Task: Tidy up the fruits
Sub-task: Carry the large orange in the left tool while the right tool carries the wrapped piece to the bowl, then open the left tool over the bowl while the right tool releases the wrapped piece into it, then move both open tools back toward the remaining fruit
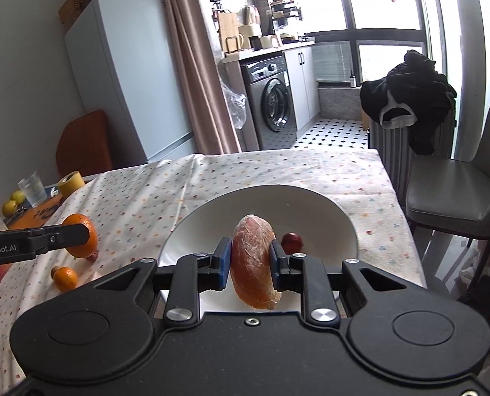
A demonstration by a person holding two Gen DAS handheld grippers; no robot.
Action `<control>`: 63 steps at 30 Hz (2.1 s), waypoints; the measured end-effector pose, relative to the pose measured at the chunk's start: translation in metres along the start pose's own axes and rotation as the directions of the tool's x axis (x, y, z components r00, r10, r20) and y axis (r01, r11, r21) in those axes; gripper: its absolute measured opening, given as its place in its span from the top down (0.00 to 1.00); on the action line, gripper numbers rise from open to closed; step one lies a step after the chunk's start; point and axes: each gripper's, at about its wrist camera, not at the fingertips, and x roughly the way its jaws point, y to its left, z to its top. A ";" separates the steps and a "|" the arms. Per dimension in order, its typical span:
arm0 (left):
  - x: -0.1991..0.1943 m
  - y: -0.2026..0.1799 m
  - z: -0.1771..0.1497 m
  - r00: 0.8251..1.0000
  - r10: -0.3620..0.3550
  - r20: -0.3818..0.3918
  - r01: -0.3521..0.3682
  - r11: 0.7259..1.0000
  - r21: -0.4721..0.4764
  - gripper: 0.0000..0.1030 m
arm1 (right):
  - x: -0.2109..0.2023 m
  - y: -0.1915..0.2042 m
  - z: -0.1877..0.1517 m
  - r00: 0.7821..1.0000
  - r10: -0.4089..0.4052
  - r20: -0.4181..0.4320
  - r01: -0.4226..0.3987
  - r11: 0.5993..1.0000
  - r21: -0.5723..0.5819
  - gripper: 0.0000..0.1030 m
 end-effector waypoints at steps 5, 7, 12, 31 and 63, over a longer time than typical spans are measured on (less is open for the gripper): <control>0.011 -0.011 0.001 1.000 -0.016 -0.011 0.016 1.000 0.016 0.62 | 0.004 -0.013 0.000 0.999 -0.033 0.006 0.033 0.999 0.020 0.78; 0.015 -0.015 0.002 1.000 -0.020 -0.017 0.020 1.000 0.023 0.62 | 0.006 -0.018 0.000 0.999 -0.048 0.008 0.048 0.999 0.023 0.78; 0.026 -0.024 0.003 0.999 -0.028 -0.029 0.029 0.999 0.039 0.62 | 0.014 -0.028 -0.001 0.998 -0.062 0.009 0.061 0.997 0.045 0.78; 0.056 -0.042 -0.002 0.994 -0.060 -0.086 0.065 0.996 0.058 0.62 | 0.013 -0.033 -0.012 0.999 -0.040 0.019 0.039 0.996 0.082 0.50; -0.013 0.027 -0.007 0.998 0.071 0.001 -0.071 0.997 -0.022 0.15 | -0.004 0.022 -0.016 0.999 0.018 0.028 -0.019 0.999 0.038 0.32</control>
